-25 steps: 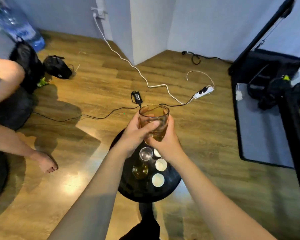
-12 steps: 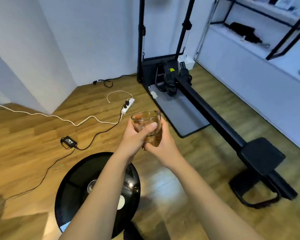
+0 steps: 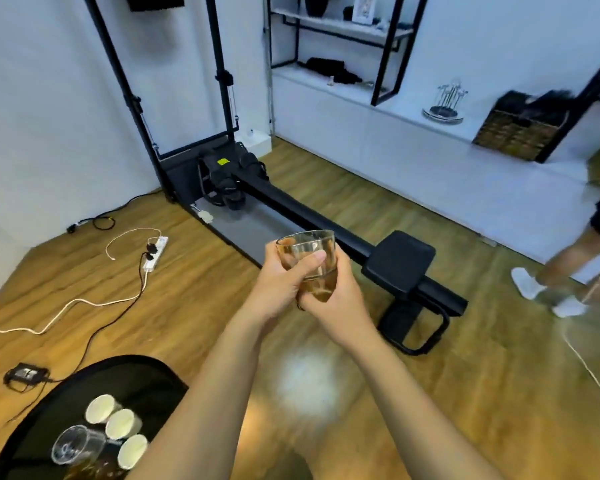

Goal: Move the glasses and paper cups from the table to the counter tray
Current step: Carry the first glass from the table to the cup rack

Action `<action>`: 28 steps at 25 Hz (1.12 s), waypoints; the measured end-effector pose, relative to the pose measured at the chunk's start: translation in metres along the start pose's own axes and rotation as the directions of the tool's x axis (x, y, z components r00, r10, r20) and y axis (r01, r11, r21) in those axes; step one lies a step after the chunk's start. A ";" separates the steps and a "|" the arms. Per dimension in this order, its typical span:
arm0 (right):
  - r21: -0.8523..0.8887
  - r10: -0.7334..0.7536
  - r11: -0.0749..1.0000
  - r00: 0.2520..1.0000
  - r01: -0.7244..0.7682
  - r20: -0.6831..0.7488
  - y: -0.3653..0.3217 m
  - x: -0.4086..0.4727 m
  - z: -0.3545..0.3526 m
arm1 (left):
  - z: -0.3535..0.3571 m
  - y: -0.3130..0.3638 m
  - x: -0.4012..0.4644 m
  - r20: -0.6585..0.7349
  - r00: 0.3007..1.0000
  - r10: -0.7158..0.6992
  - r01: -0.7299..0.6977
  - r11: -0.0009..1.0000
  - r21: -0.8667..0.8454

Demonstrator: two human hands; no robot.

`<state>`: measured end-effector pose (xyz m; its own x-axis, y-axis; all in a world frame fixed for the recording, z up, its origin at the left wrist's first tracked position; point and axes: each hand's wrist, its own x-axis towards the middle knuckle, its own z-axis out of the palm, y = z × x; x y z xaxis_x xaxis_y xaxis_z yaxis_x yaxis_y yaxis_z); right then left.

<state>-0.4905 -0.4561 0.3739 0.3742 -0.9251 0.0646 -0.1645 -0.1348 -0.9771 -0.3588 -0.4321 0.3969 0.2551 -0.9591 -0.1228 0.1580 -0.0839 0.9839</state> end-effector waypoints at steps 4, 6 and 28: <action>-0.021 0.010 1.000 0.990 -0.013 -0.141 0.018 -0.032 -0.120 | 0.128 -0.018 0.000 0.091 0.996 -0.019 0.017 0.999 0.028; -0.037 0.009 0.999 0.978 -0.017 -0.207 0.027 -0.040 -0.175 | 0.186 -0.021 0.005 0.155 0.987 -0.037 0.035 0.999 0.018; -0.017 0.061 0.997 0.878 -0.078 -0.475 0.139 0.198 -0.647 | 0.645 -0.035 0.344 0.431 0.901 -0.052 0.059 0.998 -0.002</action>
<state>-1.0294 -0.8876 0.3820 -0.1144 -0.9890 0.0935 -0.2086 -0.0681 -0.9756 -0.8920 -0.9339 0.4039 -0.1901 -0.9761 -0.1056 0.1750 -0.1396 0.9746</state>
